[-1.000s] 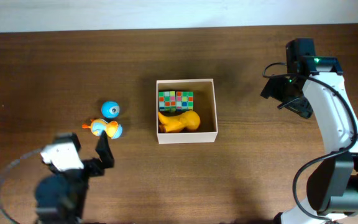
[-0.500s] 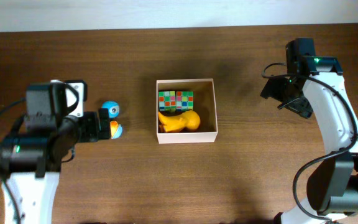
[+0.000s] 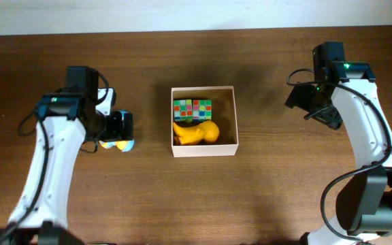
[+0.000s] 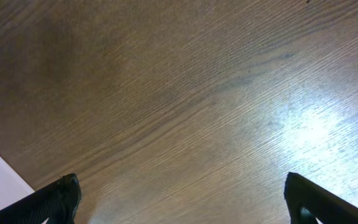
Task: Pack container
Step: 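Move the left gripper forward and lower it over the duck toy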
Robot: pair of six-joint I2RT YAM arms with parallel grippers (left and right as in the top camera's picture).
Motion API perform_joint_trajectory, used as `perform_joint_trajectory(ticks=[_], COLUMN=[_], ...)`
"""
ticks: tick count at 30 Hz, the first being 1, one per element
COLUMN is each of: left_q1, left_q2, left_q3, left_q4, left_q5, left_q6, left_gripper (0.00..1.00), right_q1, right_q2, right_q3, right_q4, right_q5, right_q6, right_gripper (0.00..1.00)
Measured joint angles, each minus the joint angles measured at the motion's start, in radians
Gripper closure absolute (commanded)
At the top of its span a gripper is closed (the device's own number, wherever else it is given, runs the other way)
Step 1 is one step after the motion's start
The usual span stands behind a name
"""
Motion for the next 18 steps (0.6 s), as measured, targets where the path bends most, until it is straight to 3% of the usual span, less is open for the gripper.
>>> perform_joint_trajectory(ticks=[12, 18], left_q1=[0.000, 0.000], left_q2=[0.269, 0.318], left_q3=[0.000, 0.000], left_q4=[0.106, 0.111], left_q5=[0.000, -0.001], left_q6=[0.000, 0.000], left_gripper=[0.00, 0.06], right_q1=[0.000, 0.000], right_q2=[0.000, 0.000], right_q3=[0.000, 0.000], right_q4=[0.000, 0.000], right_q5=[0.000, 0.000], right_q6=[0.000, 0.000], right_gripper=[0.01, 0.01])
